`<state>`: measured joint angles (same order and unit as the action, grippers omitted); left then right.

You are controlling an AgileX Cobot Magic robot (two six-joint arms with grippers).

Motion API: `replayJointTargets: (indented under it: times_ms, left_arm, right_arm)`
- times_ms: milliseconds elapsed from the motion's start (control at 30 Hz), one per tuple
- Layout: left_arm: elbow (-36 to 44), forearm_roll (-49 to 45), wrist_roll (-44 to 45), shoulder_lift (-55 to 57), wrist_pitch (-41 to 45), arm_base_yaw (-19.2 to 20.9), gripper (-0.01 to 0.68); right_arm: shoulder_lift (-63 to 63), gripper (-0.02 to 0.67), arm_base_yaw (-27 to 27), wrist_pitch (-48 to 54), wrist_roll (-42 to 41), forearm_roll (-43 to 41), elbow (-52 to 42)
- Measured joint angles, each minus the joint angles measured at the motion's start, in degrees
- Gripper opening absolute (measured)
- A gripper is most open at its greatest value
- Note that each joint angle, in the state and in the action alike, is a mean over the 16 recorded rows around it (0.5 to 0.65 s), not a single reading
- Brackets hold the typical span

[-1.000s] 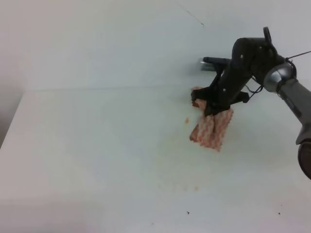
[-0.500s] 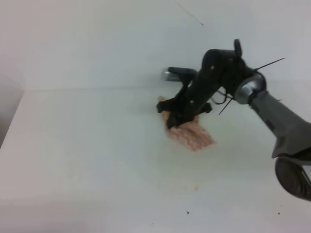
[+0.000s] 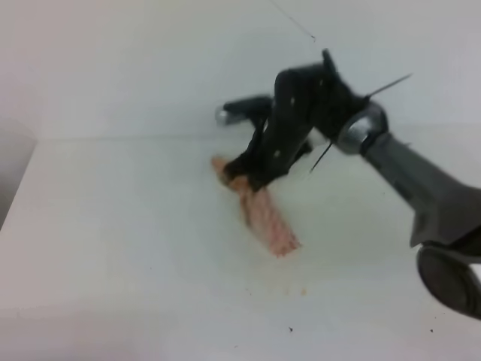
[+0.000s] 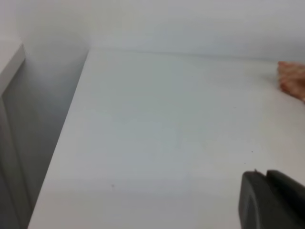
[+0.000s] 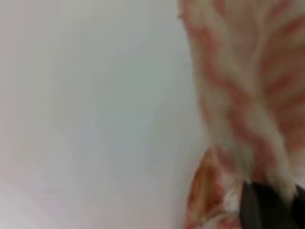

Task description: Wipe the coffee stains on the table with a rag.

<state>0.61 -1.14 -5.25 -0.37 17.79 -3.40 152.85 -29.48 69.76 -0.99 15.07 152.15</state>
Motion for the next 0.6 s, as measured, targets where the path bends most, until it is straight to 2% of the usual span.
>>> replayJointTargets:
  times_ms: [233, 600]
  left_arm:
    - [-0.5, 0.0, 0.0, 0.3, 0.2, 0.0, -0.003]
    - [-0.6, 0.0, 0.0, 0.4, 0.2, 0.0, -0.003]
  right_arm:
    - [-6.2, 0.014, 1.5, 0.5, -5.0, -6.6, -0.1]
    - [-10.1, 0.014, 3.4, 0.7, -15.3, -1.9, 0.0]
